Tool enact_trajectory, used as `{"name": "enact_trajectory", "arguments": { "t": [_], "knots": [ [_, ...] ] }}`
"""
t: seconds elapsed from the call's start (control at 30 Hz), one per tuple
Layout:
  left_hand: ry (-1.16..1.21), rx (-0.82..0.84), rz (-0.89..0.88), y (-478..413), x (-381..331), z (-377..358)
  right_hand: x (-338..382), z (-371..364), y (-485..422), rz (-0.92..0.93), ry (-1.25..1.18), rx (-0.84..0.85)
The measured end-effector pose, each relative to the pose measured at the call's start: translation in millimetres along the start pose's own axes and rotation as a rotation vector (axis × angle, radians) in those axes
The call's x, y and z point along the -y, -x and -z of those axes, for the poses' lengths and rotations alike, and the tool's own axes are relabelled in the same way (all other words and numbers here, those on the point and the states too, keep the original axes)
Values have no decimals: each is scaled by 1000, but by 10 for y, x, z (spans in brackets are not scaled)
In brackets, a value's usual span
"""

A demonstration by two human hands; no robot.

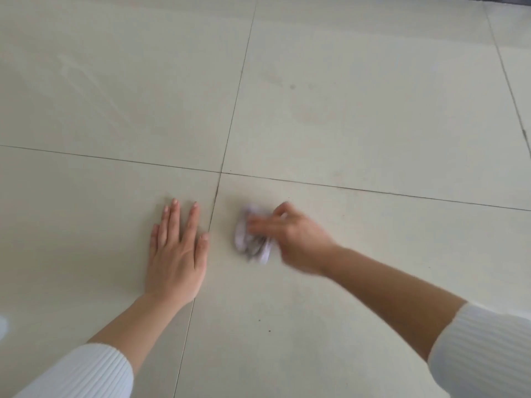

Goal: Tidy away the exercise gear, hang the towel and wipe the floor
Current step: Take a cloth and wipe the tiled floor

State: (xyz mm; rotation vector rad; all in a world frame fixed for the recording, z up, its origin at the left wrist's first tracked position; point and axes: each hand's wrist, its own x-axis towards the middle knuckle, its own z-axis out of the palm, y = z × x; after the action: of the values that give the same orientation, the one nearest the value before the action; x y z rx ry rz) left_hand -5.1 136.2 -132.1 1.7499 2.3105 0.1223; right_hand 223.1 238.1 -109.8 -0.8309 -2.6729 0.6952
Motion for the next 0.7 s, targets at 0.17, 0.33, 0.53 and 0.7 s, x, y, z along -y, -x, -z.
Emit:
{"name": "enact_trajectory", "arguments": {
  "t": [0.17, 0.33, 0.53, 0.7],
  "knots": [
    [11, 69, 6, -9, 16, 23, -349, 181, -562, -572, -51, -218],
    [40, 106, -13, -20, 50, 71, -193, 122, -1008, -543, -178, -138],
    [40, 38, -57, -42, 99, 98, 246, -264, -579, -246, -233, 34],
    [39, 17, -55, -23, 50, 112, 674, -452, 245, -24, -237, 242]
  ]
}}
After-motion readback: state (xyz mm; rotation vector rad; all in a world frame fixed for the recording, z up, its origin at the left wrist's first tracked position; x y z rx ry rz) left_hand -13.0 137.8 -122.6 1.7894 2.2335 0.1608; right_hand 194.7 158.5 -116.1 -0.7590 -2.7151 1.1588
